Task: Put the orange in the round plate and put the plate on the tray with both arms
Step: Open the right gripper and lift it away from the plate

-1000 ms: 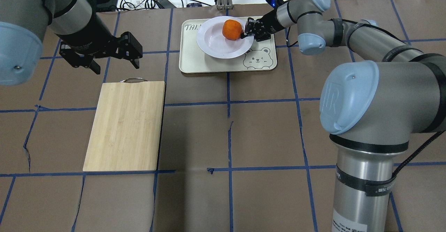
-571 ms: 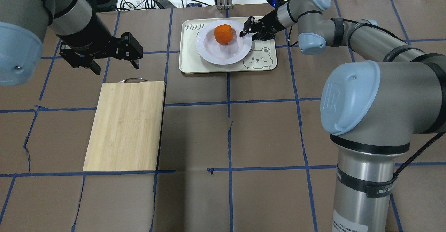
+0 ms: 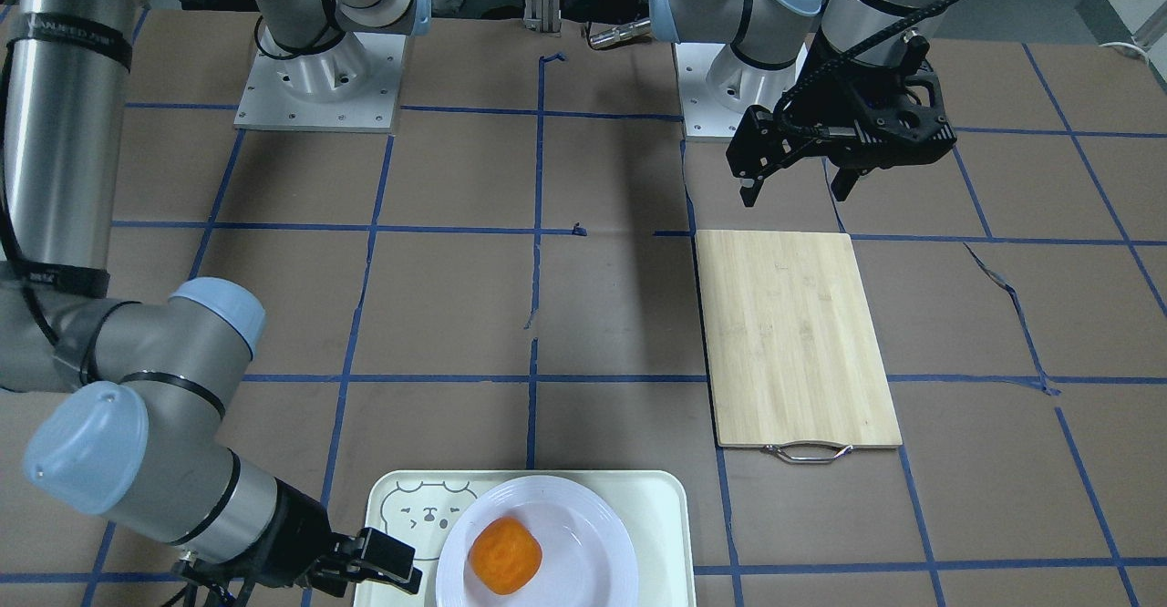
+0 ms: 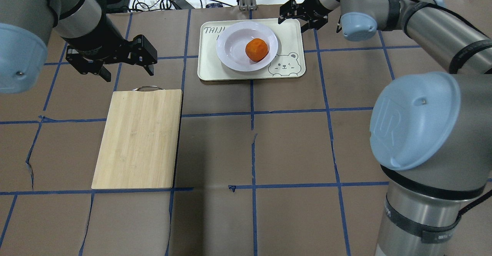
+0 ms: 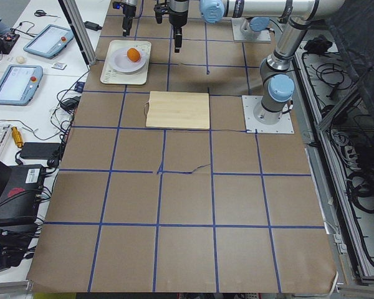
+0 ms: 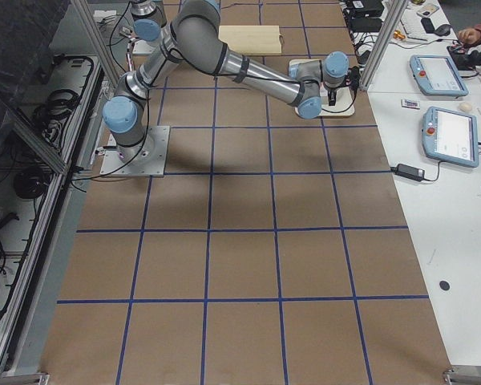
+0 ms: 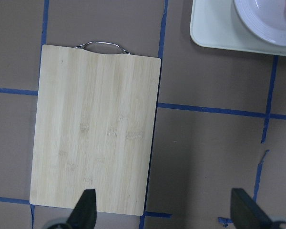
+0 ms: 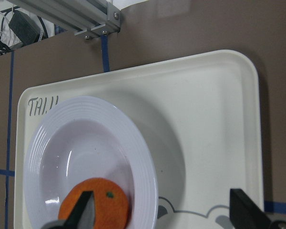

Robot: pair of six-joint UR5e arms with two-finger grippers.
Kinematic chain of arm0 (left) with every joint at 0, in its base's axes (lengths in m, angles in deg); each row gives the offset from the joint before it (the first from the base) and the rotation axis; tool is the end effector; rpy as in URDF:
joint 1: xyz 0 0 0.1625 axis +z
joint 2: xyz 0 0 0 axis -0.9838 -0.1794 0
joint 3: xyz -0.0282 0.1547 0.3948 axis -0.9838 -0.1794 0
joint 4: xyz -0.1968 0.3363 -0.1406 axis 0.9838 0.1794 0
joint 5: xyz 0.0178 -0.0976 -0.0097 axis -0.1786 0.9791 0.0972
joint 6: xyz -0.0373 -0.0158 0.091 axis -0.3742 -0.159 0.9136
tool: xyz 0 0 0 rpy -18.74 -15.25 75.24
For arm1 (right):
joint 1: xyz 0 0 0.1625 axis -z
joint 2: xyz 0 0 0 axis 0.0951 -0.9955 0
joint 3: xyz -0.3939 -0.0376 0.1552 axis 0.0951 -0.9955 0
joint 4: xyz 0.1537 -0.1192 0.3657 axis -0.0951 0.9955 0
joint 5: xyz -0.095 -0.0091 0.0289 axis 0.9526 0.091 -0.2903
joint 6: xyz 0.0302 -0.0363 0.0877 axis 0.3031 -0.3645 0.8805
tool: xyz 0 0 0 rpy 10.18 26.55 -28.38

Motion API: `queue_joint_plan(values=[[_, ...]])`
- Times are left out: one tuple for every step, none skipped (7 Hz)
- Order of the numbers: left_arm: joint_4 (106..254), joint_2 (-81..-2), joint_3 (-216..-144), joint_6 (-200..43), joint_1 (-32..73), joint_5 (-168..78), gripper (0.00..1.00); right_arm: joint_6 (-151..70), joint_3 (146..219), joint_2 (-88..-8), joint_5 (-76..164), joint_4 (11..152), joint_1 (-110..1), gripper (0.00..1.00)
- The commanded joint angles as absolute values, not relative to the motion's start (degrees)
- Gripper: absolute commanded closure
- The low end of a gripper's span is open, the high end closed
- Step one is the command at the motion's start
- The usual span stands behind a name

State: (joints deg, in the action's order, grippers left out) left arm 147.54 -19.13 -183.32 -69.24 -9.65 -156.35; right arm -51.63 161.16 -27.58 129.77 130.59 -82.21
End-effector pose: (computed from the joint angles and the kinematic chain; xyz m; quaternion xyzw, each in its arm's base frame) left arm -0.1280 -0.4815 0.4855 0.0557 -0.9977 0.0386 0.0041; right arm 0.1477 -0.7662 0.2716 0.0384 0.9645 -0.1109 0.2364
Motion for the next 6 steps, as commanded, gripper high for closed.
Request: queue_joint_plan(values=[[147.6, -19.3, -183.2, -69.3, -9.8, -156.3, 0.00, -52.0, 161.8, -38.6, 140.1, 113.5, -82.2, 0.00], [147.6, -19.3, -183.2, -69.3, -9.7, -156.3, 0.00, -52.0, 163.7, -44.1, 142.2, 103.9, -81.1, 0.00], [147.6, -19.3, -183.2, -69.3, -9.6, -156.3, 0.00, -52.0, 166.5, -51.1, 142.3, 99.0, -80.0, 0.00], [147.6, -19.3, -183.2, -69.3, -9.7, -156.4, 0.00, -52.0, 170.7, -56.5, 146.2, 96.8, -80.1, 0.00], [147.6, -19.2, -183.2, -69.3, -9.7, -156.4, 0.00, -52.2, 174.7, -60.6, 149.3, 96.8, -80.3, 0.00], [147.6, -19.2, -183.3, -69.2, -9.6, -156.5, 0.00, -52.3, 177.4, -63.3, 149.4, 96.6, -80.3, 0.00]])
